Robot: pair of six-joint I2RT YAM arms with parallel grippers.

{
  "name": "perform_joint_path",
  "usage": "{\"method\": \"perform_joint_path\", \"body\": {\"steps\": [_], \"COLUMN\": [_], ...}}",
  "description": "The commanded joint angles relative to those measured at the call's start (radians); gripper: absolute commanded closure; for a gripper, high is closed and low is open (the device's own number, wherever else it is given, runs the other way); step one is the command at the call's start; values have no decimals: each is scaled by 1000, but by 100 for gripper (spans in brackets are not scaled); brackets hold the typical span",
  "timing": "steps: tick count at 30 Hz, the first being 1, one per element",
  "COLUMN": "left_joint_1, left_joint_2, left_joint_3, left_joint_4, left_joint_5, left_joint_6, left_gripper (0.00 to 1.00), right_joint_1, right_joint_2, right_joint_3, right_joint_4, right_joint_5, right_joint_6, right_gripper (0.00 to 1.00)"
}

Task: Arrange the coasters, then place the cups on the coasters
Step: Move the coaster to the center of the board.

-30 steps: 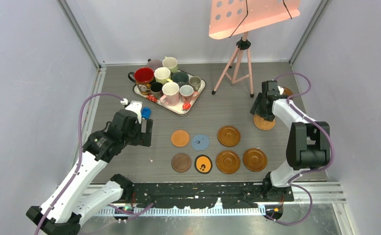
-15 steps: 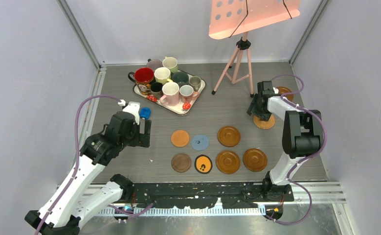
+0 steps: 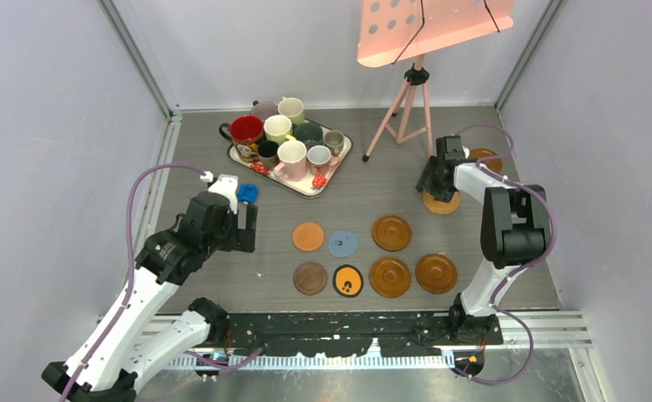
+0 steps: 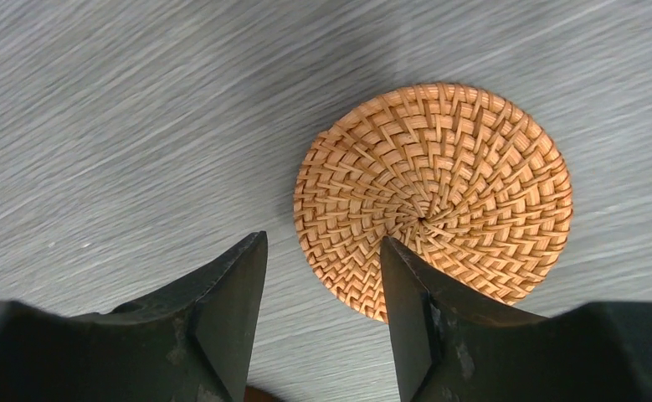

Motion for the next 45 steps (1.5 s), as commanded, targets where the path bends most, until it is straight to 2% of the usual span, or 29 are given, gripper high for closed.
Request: {"method": "perform_joint_path", "body": {"steps": [1, 28, 38, 42, 45], "left_joint_1": [-5, -6, -6, -6, -6], "left_joint_2": [-4, 3, -4, 5, 3], "left_joint_3": [-2, -2, -7, -6, -8], "left_joint_4": [20, 21, 26, 27, 26], "left_joint_5": [-14, -20, -7, 16, 31], "left_joint_6": [1, 0, -1, 0, 0], "left_gripper": [2, 3, 3, 3, 3], "right_joint_1": [73, 451, 485, 486, 485], "right_joint_2": [38, 235, 235, 255, 223], "right_joint_3": [33, 256, 258, 348, 389], "right_joint_4": [6, -45, -55, -108, -133], "right_joint_5": [-125, -144, -110, -109, -47], "right_joint_6": [60, 78, 74, 53, 39], "right_gripper": [42, 47, 48, 46, 44]}}
